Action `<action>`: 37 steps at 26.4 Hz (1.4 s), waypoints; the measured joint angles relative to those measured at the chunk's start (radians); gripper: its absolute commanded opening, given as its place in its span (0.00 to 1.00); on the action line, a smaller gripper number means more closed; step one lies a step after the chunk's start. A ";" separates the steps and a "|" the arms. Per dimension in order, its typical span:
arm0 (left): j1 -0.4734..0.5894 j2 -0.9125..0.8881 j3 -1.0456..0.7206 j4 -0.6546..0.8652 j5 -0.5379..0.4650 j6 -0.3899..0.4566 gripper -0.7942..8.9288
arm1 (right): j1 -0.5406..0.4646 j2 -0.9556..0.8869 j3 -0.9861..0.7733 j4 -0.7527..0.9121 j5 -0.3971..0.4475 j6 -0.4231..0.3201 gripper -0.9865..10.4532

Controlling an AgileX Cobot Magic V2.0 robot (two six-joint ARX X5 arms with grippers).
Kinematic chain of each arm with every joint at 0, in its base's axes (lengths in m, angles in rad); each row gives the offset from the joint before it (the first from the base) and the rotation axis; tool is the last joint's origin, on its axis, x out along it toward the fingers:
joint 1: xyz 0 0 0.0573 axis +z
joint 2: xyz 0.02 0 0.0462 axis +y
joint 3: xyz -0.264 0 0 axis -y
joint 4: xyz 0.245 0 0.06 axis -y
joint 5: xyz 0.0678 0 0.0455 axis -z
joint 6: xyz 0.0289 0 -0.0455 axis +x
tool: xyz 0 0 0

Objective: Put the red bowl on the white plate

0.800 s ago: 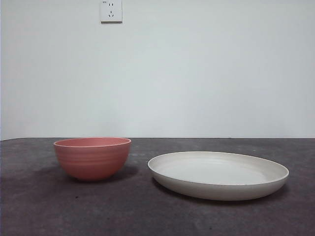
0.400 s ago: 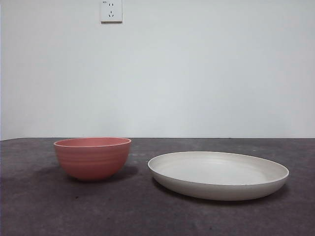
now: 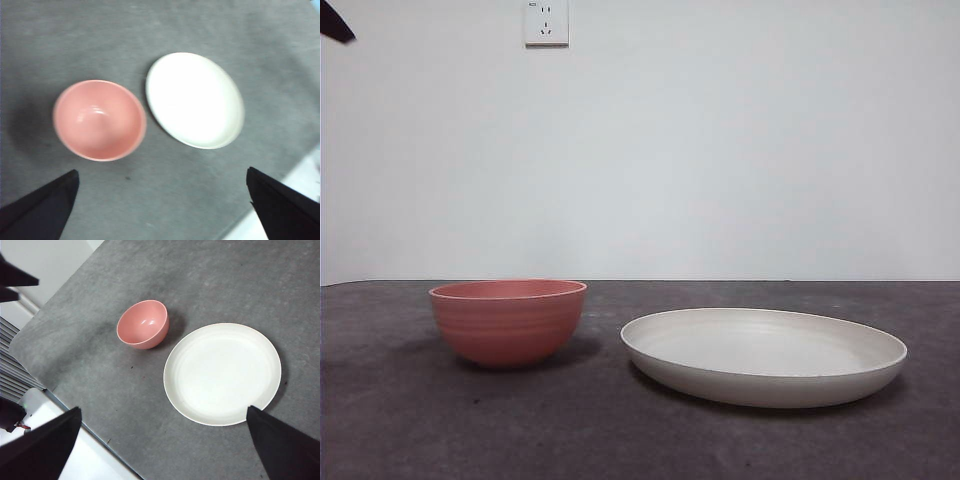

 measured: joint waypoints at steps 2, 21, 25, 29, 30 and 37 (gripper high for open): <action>0.000 0.038 0.000 0.008 -0.063 0.000 0.69 | 0.000 0.000 0.000 0.000 0.000 0.000 0.57; 0.000 0.543 0.000 0.202 -0.211 -0.006 0.68 | 0.000 0.000 0.000 0.000 0.000 0.000 0.57; 0.000 0.615 0.000 0.242 -0.214 -0.014 0.58 | 0.000 0.000 0.000 0.000 0.000 0.000 0.57; 0.000 0.660 0.000 0.280 -0.215 -0.029 0.47 | 0.000 0.000 0.000 0.000 0.000 0.000 0.57; 0.000 0.667 0.000 0.280 -0.217 -0.030 0.44 | 0.000 0.000 0.000 0.000 0.000 0.000 0.57; 0.000 0.738 0.000 0.286 -0.241 -0.026 0.09 | 0.000 0.000 0.000 0.000 0.000 0.000 0.57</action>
